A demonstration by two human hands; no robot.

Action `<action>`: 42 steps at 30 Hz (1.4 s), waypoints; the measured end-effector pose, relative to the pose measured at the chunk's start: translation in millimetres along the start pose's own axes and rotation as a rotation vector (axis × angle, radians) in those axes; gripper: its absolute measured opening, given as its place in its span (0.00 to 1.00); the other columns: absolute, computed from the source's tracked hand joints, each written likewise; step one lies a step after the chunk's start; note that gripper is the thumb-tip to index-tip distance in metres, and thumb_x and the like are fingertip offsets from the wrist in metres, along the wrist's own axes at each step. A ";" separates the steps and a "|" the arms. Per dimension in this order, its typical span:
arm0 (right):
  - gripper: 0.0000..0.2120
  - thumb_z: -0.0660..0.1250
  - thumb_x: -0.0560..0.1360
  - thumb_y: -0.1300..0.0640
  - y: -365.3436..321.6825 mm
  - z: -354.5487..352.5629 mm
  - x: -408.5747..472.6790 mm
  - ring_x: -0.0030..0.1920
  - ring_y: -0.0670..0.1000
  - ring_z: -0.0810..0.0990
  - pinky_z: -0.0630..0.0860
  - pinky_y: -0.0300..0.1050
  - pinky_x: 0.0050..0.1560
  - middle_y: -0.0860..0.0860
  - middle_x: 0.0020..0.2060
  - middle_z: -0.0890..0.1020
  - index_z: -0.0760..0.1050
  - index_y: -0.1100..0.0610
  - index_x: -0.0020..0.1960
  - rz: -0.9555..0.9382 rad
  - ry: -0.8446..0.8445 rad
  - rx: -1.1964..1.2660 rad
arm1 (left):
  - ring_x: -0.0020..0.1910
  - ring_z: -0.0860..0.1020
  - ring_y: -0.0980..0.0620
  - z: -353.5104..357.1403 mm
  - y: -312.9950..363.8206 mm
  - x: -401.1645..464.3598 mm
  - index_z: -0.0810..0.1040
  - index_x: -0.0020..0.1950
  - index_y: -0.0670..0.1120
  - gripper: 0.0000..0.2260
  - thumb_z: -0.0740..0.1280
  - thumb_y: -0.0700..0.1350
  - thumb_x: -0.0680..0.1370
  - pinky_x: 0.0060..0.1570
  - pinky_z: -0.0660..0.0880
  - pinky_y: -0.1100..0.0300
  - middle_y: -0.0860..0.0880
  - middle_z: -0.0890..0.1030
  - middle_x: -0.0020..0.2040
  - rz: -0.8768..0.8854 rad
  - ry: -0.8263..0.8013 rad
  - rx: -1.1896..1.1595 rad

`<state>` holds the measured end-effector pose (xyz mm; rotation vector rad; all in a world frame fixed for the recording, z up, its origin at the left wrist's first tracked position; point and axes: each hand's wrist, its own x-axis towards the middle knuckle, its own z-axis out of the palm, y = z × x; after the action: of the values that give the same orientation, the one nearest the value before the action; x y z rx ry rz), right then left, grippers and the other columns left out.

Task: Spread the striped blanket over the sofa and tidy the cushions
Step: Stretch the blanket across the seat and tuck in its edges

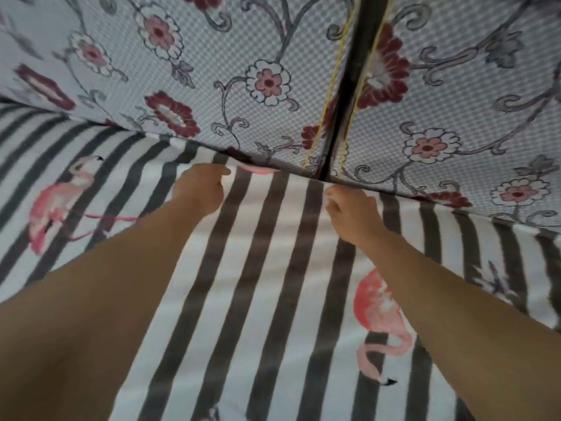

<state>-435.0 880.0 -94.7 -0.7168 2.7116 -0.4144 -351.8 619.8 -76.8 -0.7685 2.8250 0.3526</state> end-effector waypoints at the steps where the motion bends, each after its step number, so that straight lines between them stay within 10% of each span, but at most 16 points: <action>1: 0.12 0.56 0.79 0.55 -1.4 1.1 10.2 0.56 0.61 0.77 0.74 0.53 0.54 0.57 0.52 0.81 0.76 0.57 0.55 0.021 0.045 -0.003 | 0.66 0.72 0.42 -0.5 -6.7 10.8 0.73 0.67 0.54 0.19 0.57 0.41 0.79 0.65 0.69 0.50 0.45 0.74 0.68 -0.008 0.022 0.004; 14: 0.12 0.60 0.76 0.57 16.4 27.3 80.7 0.56 0.61 0.79 0.78 0.52 0.54 0.58 0.54 0.79 0.75 0.57 0.57 0.253 -0.116 -0.192 | 0.54 0.78 0.36 20.9 -12.2 113.0 0.76 0.58 0.46 0.10 0.62 0.45 0.78 0.50 0.74 0.47 0.38 0.79 0.54 0.157 0.092 0.234; 19: 0.05 0.60 0.77 0.62 15.8 32.5 73.3 0.44 0.63 0.81 0.70 0.47 0.38 0.63 0.41 0.81 0.74 0.62 0.49 0.213 0.250 -0.246 | 0.45 0.78 0.33 27.9 -5.8 113.7 0.70 0.54 0.42 0.07 0.58 0.43 0.78 0.39 0.70 0.48 0.34 0.79 0.45 0.139 0.354 -0.165; 25: 0.16 0.57 0.77 0.63 13.6 48.4 57.5 0.50 0.64 0.79 0.75 0.54 0.45 0.65 0.49 0.79 0.65 0.64 0.65 0.237 0.341 -0.055 | 0.54 0.75 0.36 73.5 -15.0 95.8 0.71 0.57 0.45 0.10 0.56 0.47 0.79 0.59 0.67 0.43 0.39 0.78 0.54 0.284 0.218 0.016; 33: 0.23 0.50 0.80 0.50 16.5 58.0 58.5 0.69 0.61 0.65 0.62 0.57 0.70 0.57 0.69 0.68 0.60 0.53 0.73 0.291 -0.135 -0.397 | 0.66 0.68 0.42 63.5 -16.9 120.5 0.74 0.64 0.51 0.18 0.53 0.53 0.79 0.67 0.65 0.47 0.45 0.72 0.65 0.302 -0.104 0.159; 36: 0.25 0.58 0.77 0.52 -5.0 45.8 59.3 0.69 0.63 0.64 0.64 0.58 0.69 0.60 0.69 0.66 0.61 0.57 0.72 0.347 -0.185 -0.399 | 0.61 0.70 0.39 47.4 -31.5 108.3 0.75 0.61 0.47 0.15 0.61 0.49 0.75 0.61 0.70 0.45 0.43 0.74 0.62 0.300 0.092 0.111; 42: 0.22 0.59 0.78 0.56 -95.2 49.9 79.4 0.65 0.60 0.70 0.71 0.54 0.62 0.57 0.65 0.72 0.64 0.56 0.71 -0.157 -0.080 -0.065 | 0.67 0.69 0.38 29.4 -103.4 112.6 0.67 0.70 0.48 0.23 0.58 0.54 0.77 0.69 0.61 0.43 0.40 0.72 0.68 0.042 0.048 0.227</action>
<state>-442.1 749.8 -124.2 -0.9482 2.6131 -0.3273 -390.0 488.2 -150.7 -0.6795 2.8630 0.0180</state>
